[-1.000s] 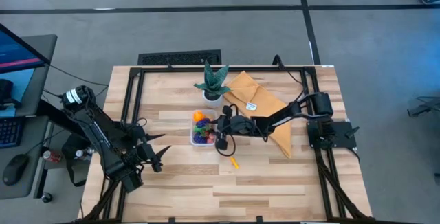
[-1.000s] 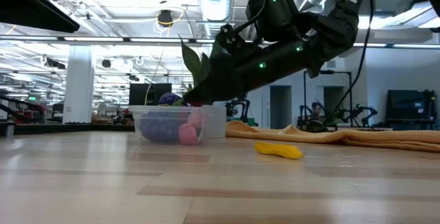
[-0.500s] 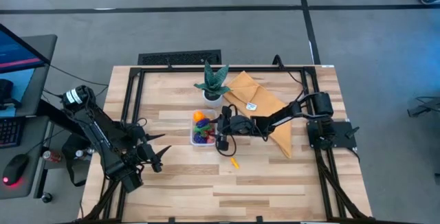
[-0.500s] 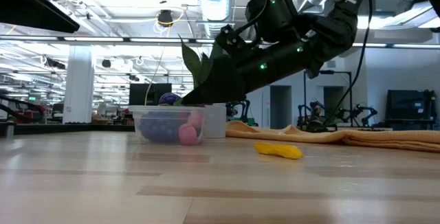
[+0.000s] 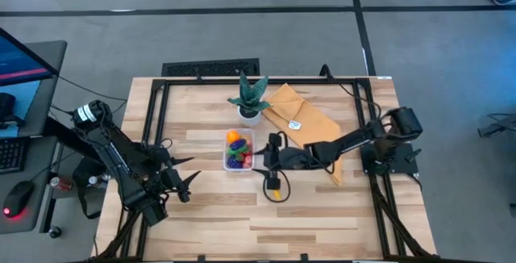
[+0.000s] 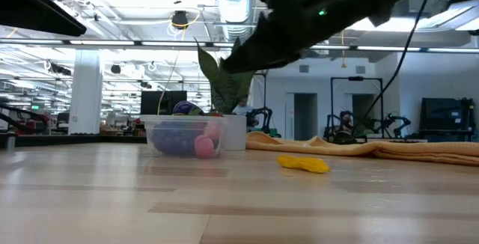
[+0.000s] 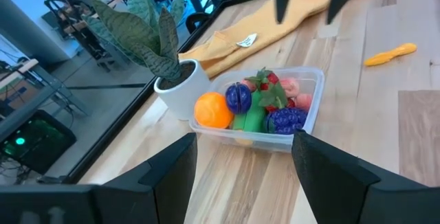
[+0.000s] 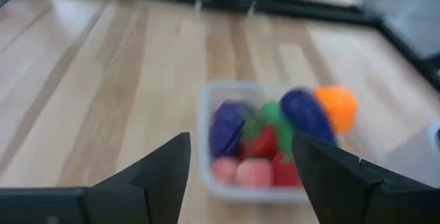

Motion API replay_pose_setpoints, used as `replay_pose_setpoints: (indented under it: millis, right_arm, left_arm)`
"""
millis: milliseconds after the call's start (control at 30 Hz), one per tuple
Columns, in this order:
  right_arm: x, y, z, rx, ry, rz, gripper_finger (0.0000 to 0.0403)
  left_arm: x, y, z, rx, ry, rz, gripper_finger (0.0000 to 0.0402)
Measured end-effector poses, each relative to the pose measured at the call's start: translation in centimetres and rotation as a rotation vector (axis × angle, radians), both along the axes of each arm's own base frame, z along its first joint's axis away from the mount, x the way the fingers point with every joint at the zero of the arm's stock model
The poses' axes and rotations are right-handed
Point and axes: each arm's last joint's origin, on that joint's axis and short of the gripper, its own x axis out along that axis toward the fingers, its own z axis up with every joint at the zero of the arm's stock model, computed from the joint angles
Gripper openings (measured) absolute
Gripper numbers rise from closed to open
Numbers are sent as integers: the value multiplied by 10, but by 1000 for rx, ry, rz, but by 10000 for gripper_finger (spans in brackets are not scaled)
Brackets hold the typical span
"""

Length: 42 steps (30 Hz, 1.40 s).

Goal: Pick and placing Produce into tupperware
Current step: Put the yellow corn into the transparent bin

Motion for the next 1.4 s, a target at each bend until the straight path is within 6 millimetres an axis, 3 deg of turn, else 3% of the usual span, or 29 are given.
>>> replay_pose_setpoints:
  millis: [367, 700, 867, 1133, 1400]
  right_arm:
    - [-38, 59, -15, 81, 173, -188, 249]
    - [-71, 108, -20, 108, 59, -337, 249]
    - [-78, 119, -30, 115, 11, -406, 249]
    - [-76, 129, -81, 155, 19, -472, 249]
    - [-76, 140, -97, 194, -27, -468, 249]
  left_arm:
    - [0, 0, 0, -6, -5, 1, 228]
    - [1, 0, 0, 0, -13, 2, 228]
    - [4, 3, 1, 23, -15, 15, 228]
    - [10, 9, 1, 59, -6, 46, 228]
    - [15, 13, 1, 61, -4, 81, 228]
